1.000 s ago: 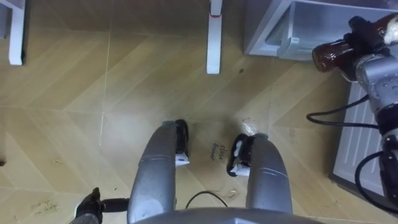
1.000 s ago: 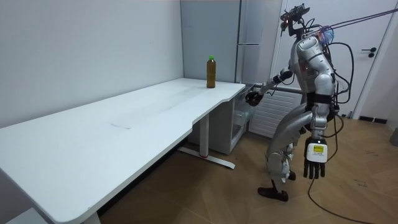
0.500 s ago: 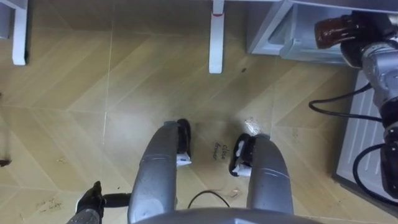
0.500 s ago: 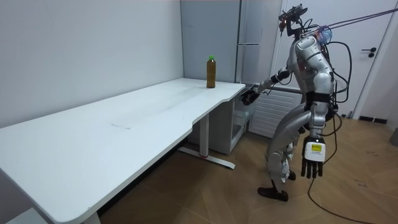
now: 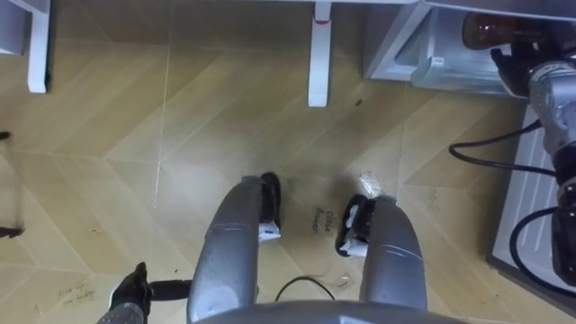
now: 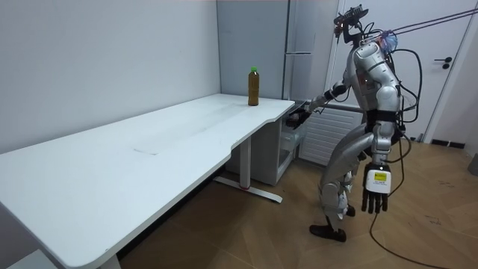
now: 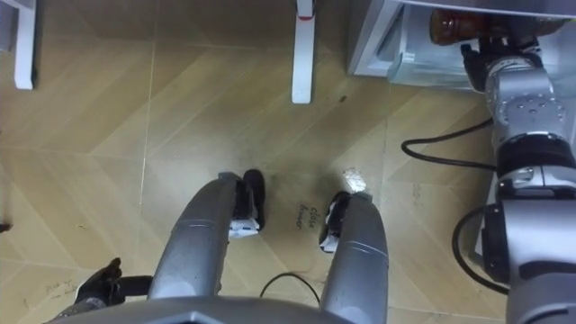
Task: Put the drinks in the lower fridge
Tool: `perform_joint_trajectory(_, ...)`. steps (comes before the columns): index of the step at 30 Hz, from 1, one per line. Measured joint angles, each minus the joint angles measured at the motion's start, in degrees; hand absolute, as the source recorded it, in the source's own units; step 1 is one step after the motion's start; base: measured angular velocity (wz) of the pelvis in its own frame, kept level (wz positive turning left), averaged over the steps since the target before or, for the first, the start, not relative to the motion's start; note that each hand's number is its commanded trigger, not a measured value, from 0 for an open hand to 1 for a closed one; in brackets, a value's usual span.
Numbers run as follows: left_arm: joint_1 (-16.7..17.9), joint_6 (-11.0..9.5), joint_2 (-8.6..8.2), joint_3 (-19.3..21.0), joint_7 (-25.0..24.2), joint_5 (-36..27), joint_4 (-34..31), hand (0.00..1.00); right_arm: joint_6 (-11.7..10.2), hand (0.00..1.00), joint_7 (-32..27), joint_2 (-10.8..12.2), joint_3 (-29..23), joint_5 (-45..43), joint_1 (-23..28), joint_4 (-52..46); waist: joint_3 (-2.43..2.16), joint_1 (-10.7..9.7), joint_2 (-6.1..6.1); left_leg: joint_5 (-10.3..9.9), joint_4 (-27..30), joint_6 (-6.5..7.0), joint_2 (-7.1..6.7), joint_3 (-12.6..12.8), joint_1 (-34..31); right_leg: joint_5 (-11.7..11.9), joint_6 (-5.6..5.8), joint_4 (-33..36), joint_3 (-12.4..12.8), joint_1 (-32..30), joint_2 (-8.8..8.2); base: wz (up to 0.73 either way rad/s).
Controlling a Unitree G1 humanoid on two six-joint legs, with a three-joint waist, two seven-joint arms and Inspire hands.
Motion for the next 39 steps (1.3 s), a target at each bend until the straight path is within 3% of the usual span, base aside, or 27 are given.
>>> perform_joint_trajectory(23,0.1,-0.2,0.0,-0.4,0.0,-0.2,0.2,0.0,0.1,0.0,-0.3,0.0,-1.3,0.3,-0.5,3.1,0.01,-1.0,0.11,-0.2,-0.6,0.62,-0.82,0.0,1.8,-0.3,0.86,-0.8,-0.2,2.2,-0.72,0.01)
perform_joint_trajectory(26,0.2,0.1,-0.01,-0.2,-0.6,-0.1,0.1,0.0,0.4,0.0,0.4,0.1,-1.3,0.0,-0.5,5.2,0.27,-0.5,0.43,-0.4,-0.8,0.75,-0.61,-0.2,3.3,-0.3,1.12,-1.6,-0.2,4.1,-0.18,0.0)
perform_joint_trajectory(31,0.2,0.8,-0.05,3.1,-2.9,0.3,0.1,0.0,1.3,0.0,3.9,0.1,-1.4,-1.4,0.1,10.4,0.33,-0.3,0.51,-0.9,-1.7,0.78,-0.86,-0.3,6.7,-0.9,1.75,-2.6,-0.6,8.0,-0.24,0.06)
perform_joint_trajectory(36,0.3,1.0,0.03,6.4,-4.8,0.7,1.4,0.0,1.8,0.0,10.3,0.1,-1.4,-3.3,6.7,12.5,0.33,-0.7,0.21,-0.7,-5.2,0.51,-1.44,-1.6,12.7,-0.8,2.1,-7.0,-2.8,15.6,-0.23,0.16)
perform_joint_trajectory(39,1.0,1.0,-0.03,8.6,-5.4,0.0,2.9,0.0,2.4,0.0,14.9,0.1,-3.2,-4.6,11.7,16.1,-0.06,-1.6,-0.66,-0.6,-7.8,0.36,-1.58,-2.2,17.3,-0.5,2.46,-10.8,-4.4,21.3,0.05,0.14)
